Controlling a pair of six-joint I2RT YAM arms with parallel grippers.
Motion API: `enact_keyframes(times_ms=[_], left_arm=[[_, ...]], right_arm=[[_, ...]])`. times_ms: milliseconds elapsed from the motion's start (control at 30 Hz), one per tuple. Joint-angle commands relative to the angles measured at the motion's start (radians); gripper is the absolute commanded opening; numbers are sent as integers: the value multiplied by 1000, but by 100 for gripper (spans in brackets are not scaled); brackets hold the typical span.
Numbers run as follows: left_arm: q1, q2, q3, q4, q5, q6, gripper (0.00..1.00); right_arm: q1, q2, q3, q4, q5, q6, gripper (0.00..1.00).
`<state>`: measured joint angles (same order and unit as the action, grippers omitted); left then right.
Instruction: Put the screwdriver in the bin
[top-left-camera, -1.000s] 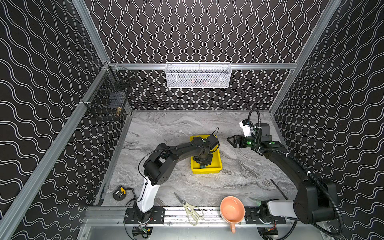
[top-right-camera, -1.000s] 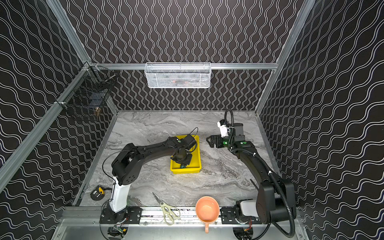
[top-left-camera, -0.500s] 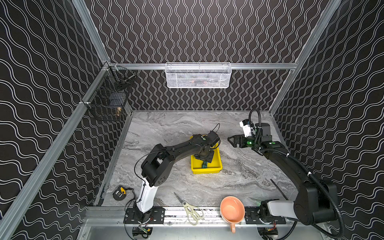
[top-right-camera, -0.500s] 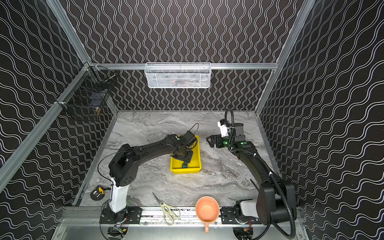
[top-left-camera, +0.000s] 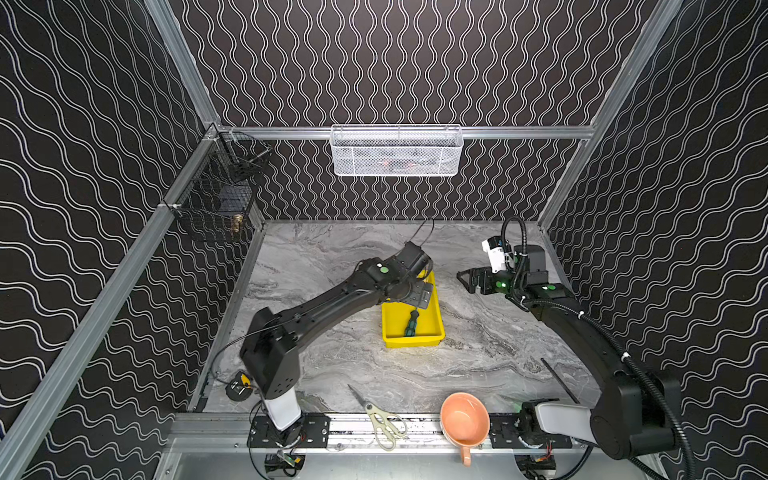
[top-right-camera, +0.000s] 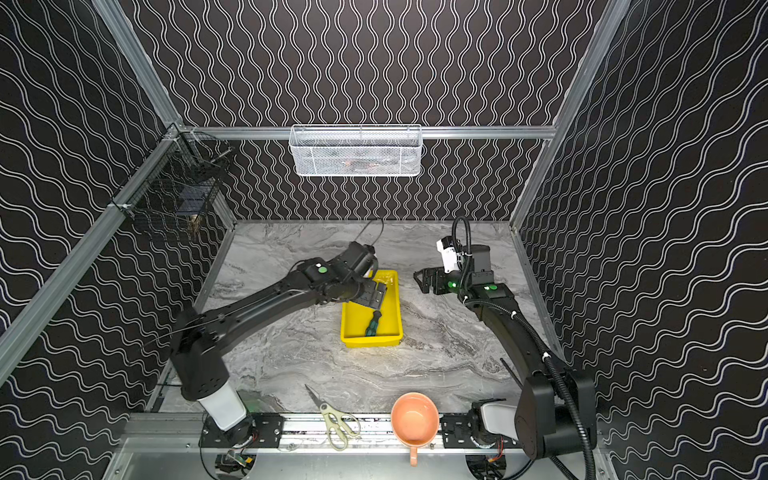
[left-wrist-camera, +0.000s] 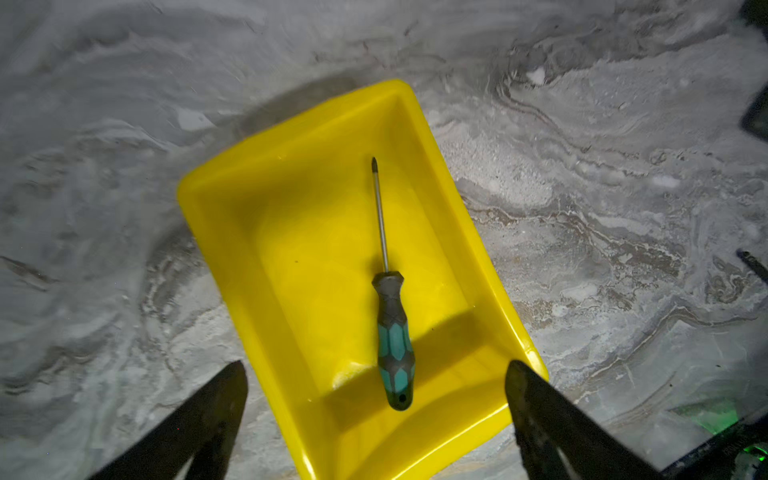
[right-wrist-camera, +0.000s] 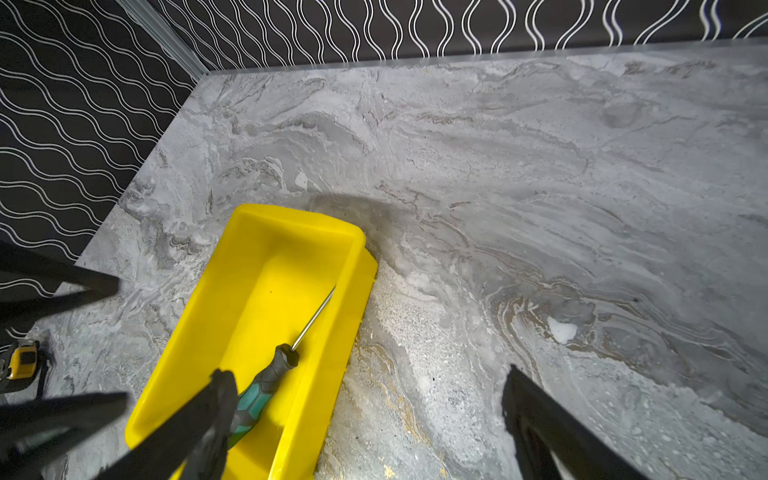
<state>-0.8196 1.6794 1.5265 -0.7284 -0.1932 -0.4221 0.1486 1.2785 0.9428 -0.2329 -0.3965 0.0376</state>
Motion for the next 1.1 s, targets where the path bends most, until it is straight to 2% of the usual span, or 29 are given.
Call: enact_keyframes(times_ms=[0, 100, 233, 333, 467, 667, 800, 867, 967, 1067], left_arm=[[33, -103, -75, 104, -117, 92, 99], [111, -207, -173, 193, -145, 122, 99], [258, -311, -307, 282, -180, 147, 99], [301, -405, -461, 444, -328, 192, 99], [348, -491, -677, 680, -446, 258, 99], [454, -450, -814, 795, -360, 297, 99], [500, -488, -951, 1012, -247, 437, 99], [534, -503, -991, 1066, -194, 475, 99], [590, -510, -1002, 1046, -138, 459, 99], [656, -501, -1031, 1076, -49, 433, 99]], right_arm=[[-9, -32, 10, 45, 6, 39, 100], [-29, -56, 2, 106, -10, 103, 100], [-69, -98, -18, 159, 92, 204, 100], [-155, -178, -100, 260, 131, 272, 100], [-205, -279, -218, 355, 286, 304, 100], [-207, -268, -350, 466, 394, 208, 100], [-207, -227, -422, 571, 361, 139, 100], [-207, -222, -455, 614, 370, 136, 100], [-208, -220, -472, 623, 397, 111, 100], [-208, -207, -521, 716, 400, 21, 100]])
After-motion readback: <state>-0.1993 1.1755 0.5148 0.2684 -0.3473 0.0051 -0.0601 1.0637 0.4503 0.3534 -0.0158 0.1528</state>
